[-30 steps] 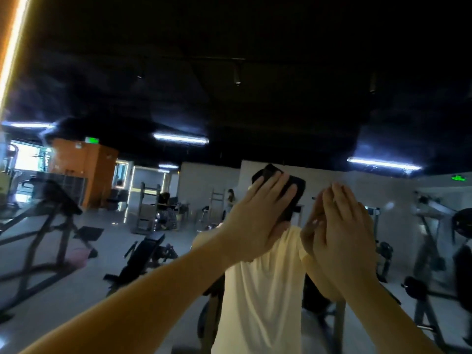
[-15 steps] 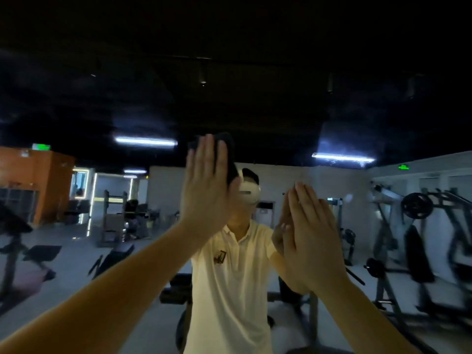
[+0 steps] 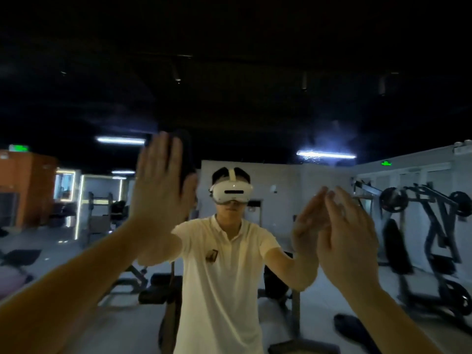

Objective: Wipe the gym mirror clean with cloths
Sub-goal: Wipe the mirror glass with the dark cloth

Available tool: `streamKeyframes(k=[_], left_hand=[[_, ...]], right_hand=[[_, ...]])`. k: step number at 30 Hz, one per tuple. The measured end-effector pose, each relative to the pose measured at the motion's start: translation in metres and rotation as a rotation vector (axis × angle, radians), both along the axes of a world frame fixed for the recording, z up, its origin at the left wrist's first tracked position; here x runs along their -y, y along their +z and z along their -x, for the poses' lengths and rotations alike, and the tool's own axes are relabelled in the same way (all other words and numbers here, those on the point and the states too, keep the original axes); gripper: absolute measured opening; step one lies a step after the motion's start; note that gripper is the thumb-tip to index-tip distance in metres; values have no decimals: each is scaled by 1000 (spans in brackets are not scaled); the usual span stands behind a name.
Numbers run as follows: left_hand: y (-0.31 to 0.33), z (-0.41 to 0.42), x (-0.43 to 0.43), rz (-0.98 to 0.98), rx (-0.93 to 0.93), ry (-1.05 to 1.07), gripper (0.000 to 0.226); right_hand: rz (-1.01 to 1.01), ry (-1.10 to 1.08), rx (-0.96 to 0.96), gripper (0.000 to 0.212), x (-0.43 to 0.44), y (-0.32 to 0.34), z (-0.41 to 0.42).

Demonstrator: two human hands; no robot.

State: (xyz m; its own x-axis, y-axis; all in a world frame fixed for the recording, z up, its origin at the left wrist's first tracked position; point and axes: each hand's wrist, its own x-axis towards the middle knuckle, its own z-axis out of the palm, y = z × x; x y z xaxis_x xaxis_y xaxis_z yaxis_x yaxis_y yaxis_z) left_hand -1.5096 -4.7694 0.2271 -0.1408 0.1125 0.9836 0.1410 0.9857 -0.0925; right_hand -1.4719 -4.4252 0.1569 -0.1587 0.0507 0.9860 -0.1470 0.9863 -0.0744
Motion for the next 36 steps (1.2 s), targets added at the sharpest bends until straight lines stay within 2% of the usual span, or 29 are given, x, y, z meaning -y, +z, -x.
streamKeyframes(k=[3,6,11,14,16,18,21,26,28,32,36], left_hand=[[12,-2,-26,-199,-2,-29,73],[17,1,-87,-186,-8,-79,72],[20,2,-195,-7,4,-163,70],[4,-3,-247,260,69,-205,70],[-6,-6,-258,444,114,-145,70],[-6,-7,-244,491,98,-77,69],[-7,-8,-190,393,97,-22,68],[-35,-9,-47,12,103,-3,73],[-40,-9,-21,-107,90,-8,72],[-40,-3,-58,-154,25,-56,71],[-48,1,-156,75,45,-144,71]], right_hand=[[-49,-17,28,64,-21,1,13],[-92,27,33,66,-29,-3,23],[-130,96,-5,60,-42,0,21],[-94,176,-24,53,-45,2,21],[-49,244,-23,57,-45,1,21],[-36,259,-37,59,-41,1,19],[-13,226,-47,55,-30,0,13],[27,135,14,67,-14,-6,23],[49,116,14,69,-8,-9,29],[23,43,54,73,-3,-13,28],[-28,34,64,74,-11,-13,23]])
